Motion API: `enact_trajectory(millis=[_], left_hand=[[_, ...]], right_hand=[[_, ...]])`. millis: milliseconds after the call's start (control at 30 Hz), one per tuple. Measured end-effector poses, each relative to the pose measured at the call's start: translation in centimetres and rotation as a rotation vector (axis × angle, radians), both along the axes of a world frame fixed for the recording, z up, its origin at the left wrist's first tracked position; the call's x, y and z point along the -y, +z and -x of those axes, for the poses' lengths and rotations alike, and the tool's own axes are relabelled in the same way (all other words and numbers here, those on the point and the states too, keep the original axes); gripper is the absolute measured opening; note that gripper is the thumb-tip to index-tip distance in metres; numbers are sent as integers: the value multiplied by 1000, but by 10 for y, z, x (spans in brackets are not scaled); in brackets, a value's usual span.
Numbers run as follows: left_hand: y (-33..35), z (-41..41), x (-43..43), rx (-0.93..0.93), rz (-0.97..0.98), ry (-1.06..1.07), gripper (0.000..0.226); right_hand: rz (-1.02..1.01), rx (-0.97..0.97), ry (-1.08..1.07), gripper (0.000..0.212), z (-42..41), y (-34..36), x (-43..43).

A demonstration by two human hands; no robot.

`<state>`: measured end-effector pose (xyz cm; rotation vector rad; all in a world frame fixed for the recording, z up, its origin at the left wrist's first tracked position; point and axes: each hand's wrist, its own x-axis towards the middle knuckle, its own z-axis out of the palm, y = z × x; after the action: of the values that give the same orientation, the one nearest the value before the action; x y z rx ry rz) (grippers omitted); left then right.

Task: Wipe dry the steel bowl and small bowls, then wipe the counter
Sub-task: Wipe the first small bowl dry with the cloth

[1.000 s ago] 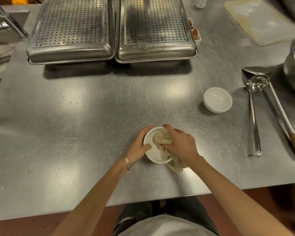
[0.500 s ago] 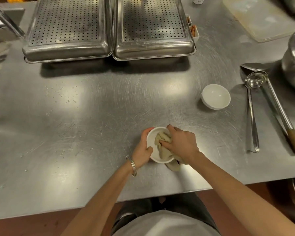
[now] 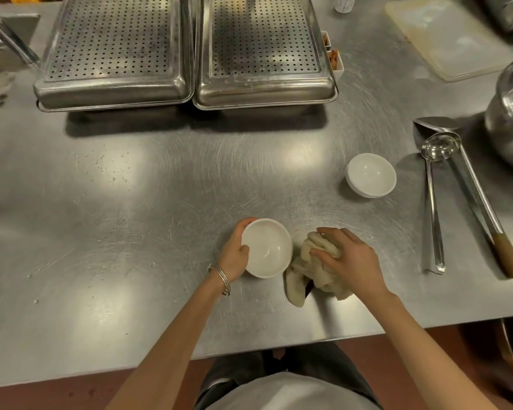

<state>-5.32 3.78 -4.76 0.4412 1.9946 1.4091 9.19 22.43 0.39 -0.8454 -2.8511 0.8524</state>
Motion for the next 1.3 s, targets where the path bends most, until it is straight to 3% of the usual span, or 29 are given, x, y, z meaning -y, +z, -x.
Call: enact_trajectory(millis=[100, 233, 433, 633, 767, 867, 967, 1067, 1167, 1300], left_hand=[[-3, 2, 1, -4, 32, 29, 69], [-3, 4, 1, -36, 86, 70, 65], [3, 5, 0, -354, 506, 51, 52], [-4, 2, 7, -473, 487, -32, 47], [0, -23, 13, -743, 371, 11, 49], [-4, -59, 9, -880, 271, -113, 38], [-18, -77, 4, -948, 325, -211, 44], [-20, -71, -2, -987, 377, -131, 54], [-4, -64, -5, -909, 335, -9, 35], [30, -52, -5, -276, 65, 324, 32]], right_hand=[[-24, 87, 8, 38, 0, -11, -5], [67, 53, 26, 38, 4, -23, -5], [123, 38, 100, 36, 11, -29, -1], [150, 35, 133, 35, 10, -33, -6], [181, 19, 143, 34, 9, -34, -9], [189, 2, 139, 36, 5, -37, -9], [198, -17, 142, 37, -3, -42, -7], [210, -33, 135, 35, -9, -44, -6], [253, -127, 117, 31, -10, -37, -6], [319, -331, 83, 33, -1, -4, 7]])
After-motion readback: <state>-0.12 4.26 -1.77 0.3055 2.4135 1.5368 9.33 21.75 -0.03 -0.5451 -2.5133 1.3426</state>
